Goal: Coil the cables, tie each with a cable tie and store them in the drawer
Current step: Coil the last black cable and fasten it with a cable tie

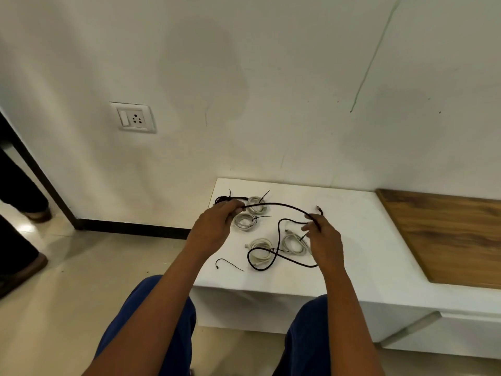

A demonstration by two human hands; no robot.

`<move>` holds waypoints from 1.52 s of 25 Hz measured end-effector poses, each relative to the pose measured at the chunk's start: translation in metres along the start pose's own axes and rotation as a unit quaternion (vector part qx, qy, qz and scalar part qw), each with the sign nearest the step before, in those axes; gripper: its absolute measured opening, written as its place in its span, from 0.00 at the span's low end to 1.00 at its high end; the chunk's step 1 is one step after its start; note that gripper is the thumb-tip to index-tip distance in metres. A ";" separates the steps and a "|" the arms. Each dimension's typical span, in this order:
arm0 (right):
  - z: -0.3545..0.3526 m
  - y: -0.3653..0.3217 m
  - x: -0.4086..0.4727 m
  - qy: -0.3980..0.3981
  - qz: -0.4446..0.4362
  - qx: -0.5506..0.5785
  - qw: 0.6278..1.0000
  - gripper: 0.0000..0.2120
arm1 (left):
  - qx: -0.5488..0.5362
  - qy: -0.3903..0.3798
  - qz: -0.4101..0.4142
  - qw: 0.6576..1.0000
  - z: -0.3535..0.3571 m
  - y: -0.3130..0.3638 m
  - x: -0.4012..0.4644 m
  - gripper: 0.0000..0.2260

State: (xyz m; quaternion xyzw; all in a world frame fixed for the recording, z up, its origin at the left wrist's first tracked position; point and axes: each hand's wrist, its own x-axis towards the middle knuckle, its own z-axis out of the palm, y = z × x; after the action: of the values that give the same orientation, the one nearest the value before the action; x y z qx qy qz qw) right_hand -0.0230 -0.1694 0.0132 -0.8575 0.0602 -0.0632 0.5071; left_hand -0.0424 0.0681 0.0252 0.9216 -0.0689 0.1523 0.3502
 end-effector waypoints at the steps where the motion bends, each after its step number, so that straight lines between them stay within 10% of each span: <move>1: 0.002 0.001 -0.002 -0.010 -0.032 -0.071 0.997 0.15 | 0.016 -0.014 -0.009 1.000 0.003 -0.001 -0.001 0.12; 7: 0.040 -0.016 -0.017 -0.112 -0.160 -0.088 0.977 0.11 | 0.007 -0.046 -0.005 0.999 0.036 0.011 -0.008 0.09; 11: 0.048 -0.019 -0.016 -0.053 -0.189 -0.154 0.968 0.12 | -0.199 -0.057 -0.117 0.971 0.045 0.018 -0.005 0.09; 16: 0.046 -0.015 -0.009 0.018 -0.178 -0.048 0.983 0.08 | -0.666 -0.244 -0.325 0.626 0.031 0.025 -0.005 0.08; 22: 0.051 -0.014 -0.009 0.034 -0.126 -0.041 0.991 0.08 | -0.792 -0.285 -0.308 0.443 0.030 0.034 -0.004 0.05; 25: 0.051 -0.013 -0.011 -0.032 -0.120 -0.055 0.991 0.09 | -0.864 -0.187 -0.270 0.381 0.024 0.032 0.002 0.05; 31: 0.045 -0.019 -0.016 -0.161 -0.128 -0.093 0.974 0.10 | -0.853 0.148 -0.257 0.430 0.015 0.011 0.021 0.15; 36: 0.039 -0.020 -0.017 -0.221 -0.149 -0.121 0.956 0.09 | -0.704 0.244 -0.285 0.603 0.028 0.001 0.022 0.13; 38: 0.039 -0.022 -0.019 -0.241 -0.172 -0.135 0.946 0.09 | -0.593 0.226 -0.279 0.721 0.037 0.002 0.020 0.13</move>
State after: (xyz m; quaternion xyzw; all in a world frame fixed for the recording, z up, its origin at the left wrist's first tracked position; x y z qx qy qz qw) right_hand -0.0338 -0.1221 0.0127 -0.9047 -0.2043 0.0673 0.3677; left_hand -0.0153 0.0416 0.0066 0.4418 0.1961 0.1800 0.8567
